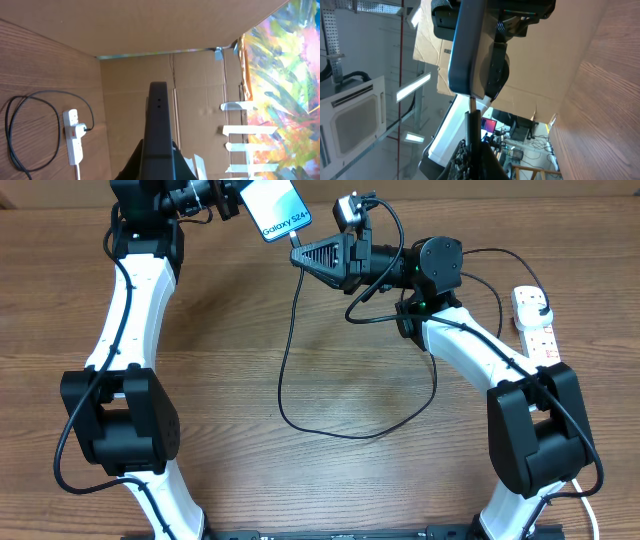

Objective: Plug charger to phone and switch on socket

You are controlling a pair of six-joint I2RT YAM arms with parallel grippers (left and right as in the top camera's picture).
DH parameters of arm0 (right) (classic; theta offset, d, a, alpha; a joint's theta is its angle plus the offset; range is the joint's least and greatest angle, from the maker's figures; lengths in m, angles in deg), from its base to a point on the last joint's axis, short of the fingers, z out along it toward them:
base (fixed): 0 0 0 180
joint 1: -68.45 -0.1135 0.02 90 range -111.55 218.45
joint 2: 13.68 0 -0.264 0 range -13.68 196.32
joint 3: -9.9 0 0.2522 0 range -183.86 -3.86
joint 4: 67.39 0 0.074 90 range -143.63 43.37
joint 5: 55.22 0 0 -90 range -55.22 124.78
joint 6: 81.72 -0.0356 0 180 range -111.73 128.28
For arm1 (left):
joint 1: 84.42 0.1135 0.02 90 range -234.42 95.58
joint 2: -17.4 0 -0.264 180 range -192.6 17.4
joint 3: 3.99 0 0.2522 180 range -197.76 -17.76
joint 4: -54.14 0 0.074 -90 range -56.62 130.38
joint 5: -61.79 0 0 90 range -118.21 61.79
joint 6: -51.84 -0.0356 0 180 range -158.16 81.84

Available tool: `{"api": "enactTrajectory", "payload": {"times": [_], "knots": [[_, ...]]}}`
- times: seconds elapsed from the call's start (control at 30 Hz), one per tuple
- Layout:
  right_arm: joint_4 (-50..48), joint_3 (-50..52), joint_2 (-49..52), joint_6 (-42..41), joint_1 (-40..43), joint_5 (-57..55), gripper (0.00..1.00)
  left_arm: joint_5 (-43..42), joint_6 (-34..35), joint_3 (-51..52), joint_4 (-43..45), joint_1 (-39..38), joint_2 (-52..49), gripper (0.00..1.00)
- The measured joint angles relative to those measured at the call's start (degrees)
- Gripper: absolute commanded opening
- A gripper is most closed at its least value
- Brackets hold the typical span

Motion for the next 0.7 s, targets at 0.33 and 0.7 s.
{"api": "enactTrajectory", "payload": {"times": [0.33,0.7], "knots": [[0.02,0.00,0.00,0.07,0.02,-0.15,0.04,0.72,-0.02,0.00,0.00,-0.35,0.00,0.04],[0.02,0.00,0.00,0.17,0.15,-0.07,0.04,1.51,-0.02,0.00,0.00,-0.66,0.00,0.04]]}}
